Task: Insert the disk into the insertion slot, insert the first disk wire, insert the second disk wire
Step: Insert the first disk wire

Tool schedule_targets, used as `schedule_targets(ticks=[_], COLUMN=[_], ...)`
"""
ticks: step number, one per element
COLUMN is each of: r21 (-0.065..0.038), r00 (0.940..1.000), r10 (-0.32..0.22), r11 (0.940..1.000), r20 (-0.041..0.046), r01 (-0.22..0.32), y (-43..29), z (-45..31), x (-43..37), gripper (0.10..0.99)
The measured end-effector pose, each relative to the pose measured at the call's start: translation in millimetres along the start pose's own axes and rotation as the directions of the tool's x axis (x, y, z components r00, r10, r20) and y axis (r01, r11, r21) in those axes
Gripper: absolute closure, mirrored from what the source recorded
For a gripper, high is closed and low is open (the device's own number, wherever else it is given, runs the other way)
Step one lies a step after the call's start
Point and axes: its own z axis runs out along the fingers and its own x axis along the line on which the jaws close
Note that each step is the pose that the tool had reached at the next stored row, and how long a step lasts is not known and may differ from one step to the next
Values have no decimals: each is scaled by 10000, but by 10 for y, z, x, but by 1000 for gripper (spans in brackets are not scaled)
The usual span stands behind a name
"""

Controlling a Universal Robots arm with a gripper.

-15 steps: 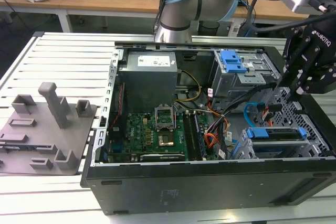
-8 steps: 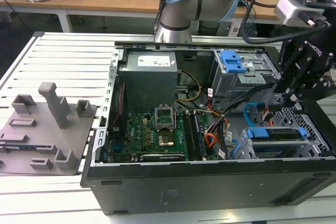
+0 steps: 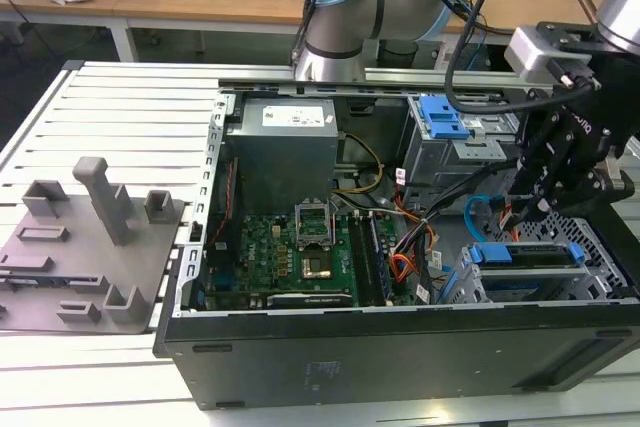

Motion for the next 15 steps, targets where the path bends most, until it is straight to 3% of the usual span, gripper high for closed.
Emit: schedule_targets(ticks=[8,11,15], r21=[0,0,0], r00=[10000,10000,10000], r10=[0,0,0], r11=[10000,10000,10000], r20=[-1,0,0], r01=[0,0,0], y=[-1,-1,-1], z=[27,29,32], x=[0,0,0], gripper=[678,867,894])
